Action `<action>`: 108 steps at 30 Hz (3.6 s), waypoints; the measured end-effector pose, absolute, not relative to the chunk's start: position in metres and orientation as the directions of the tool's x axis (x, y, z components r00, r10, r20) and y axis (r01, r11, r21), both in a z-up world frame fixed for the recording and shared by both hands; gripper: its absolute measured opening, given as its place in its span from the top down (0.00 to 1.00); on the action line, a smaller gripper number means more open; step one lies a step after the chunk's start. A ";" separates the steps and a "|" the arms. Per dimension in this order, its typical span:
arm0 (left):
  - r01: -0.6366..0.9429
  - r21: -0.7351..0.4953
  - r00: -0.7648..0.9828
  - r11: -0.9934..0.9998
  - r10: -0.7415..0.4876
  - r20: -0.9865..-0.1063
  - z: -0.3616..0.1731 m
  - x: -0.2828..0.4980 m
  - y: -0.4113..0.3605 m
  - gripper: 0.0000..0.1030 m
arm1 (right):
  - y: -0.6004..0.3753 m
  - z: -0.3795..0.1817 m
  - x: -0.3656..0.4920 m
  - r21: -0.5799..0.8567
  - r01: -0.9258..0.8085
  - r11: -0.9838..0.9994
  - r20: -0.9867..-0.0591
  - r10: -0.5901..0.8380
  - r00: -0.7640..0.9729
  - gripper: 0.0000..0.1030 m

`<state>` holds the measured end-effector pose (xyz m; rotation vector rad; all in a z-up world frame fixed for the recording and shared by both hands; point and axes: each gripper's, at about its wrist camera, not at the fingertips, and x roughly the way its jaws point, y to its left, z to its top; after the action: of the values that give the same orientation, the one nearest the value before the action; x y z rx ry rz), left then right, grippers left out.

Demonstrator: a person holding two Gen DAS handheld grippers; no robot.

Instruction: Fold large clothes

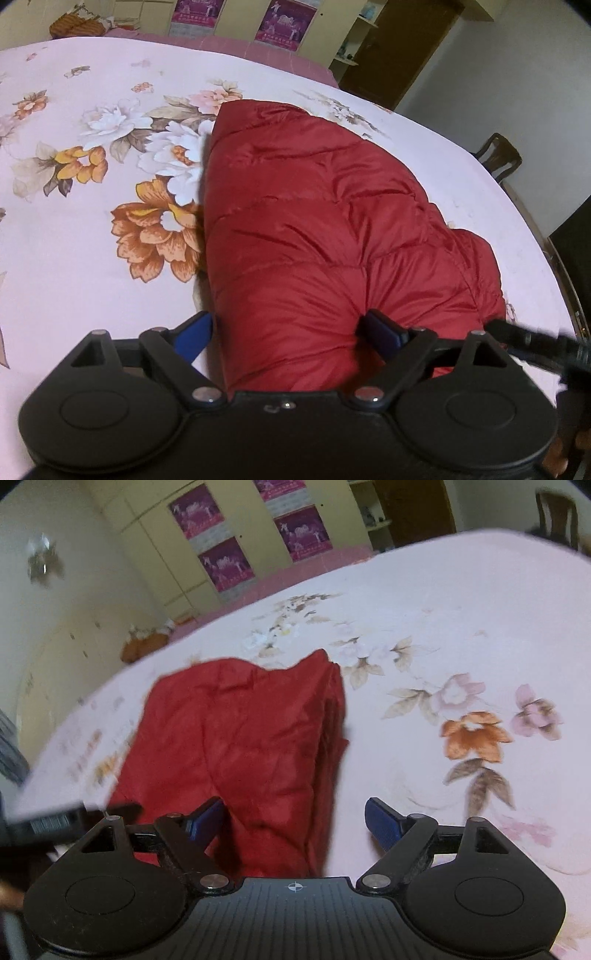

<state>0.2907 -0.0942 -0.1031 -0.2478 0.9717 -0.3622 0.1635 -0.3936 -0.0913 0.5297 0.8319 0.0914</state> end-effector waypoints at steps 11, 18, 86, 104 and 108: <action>0.184 -0.393 0.503 0.901 -0.430 -0.750 -0.108 0.294 -0.100 0.23 | -0.395 -0.125 0.208 0.631 0.115 0.767 -0.645 0.437 0.627 0.20; 0.172 -0.381 0.523 0.908 -0.412 -0.746 -0.100 0.290 -0.103 0.34 | -0.387 -0.119 0.210 0.643 0.073 0.762 -0.642 0.485 0.593 0.56; 0.089 -0.213 0.704 0.973 -0.212 -0.678 -0.057 0.374 0.335 0.28 | 0.051 -0.074 0.372 0.450 -0.014 0.893 -0.651 0.339 0.680 0.38; 0.107 -0.156 0.725 0.982 -0.185 -0.663 -0.060 0.425 0.322 0.27 | 0.108 -0.080 0.398 0.217 -0.078 0.973 -0.672 0.207 0.711 0.71; 0.089 -0.177 0.697 0.980 -0.188 -0.692 -0.077 0.435 0.325 0.25 | 0.111 -0.107 0.410 0.190 -0.061 0.980 -0.709 0.180 0.682 0.71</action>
<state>0.4351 0.3250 -0.0773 -0.1337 0.7848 -0.1548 0.4103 0.1114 -0.1073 0.1553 0.8095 0.1359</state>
